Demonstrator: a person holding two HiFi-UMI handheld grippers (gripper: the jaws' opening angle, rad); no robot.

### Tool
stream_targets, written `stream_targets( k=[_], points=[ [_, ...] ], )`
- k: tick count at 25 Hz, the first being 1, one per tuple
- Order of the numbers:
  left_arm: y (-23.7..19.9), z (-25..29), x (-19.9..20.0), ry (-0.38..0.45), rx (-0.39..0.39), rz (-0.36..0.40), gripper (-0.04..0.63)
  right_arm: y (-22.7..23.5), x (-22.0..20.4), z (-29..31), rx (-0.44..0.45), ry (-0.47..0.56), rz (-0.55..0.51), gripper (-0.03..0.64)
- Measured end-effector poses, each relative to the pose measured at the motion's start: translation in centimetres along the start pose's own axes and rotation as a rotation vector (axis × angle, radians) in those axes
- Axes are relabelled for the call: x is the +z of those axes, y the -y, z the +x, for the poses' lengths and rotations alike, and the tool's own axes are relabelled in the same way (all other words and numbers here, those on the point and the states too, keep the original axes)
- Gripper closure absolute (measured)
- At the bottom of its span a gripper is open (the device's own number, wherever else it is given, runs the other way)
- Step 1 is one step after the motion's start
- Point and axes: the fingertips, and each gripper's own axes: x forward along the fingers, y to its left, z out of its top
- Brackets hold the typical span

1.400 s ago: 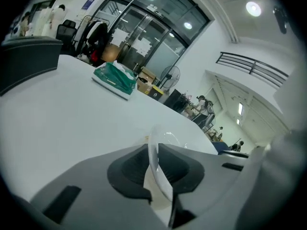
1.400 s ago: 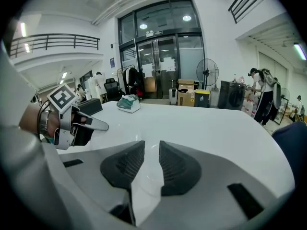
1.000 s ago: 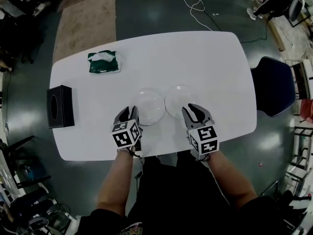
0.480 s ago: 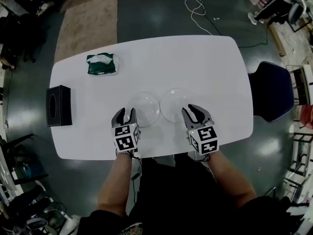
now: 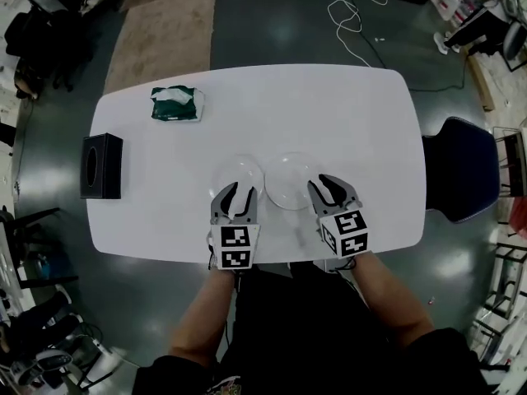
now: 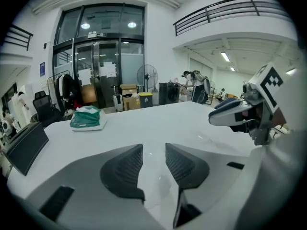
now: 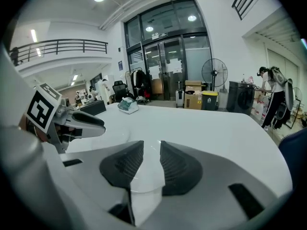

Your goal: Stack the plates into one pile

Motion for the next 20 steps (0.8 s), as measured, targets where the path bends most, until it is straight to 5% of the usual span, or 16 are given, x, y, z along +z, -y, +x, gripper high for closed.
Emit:
stream_targets(
  k=[11, 20],
  points=[
    [8.1, 2.3, -1.8, -0.057, -0.064, 0.084, 0.436, 2.1, -2.3, 0.0, 0.071, -0.031, 0.003, 0.492],
    [9.7, 4.3, -4.2, -0.134, -0.045, 0.110, 0.437, 3.1, -4.1, 0.5, 0.105, -0.060, 0.025, 0.492]
  ],
)
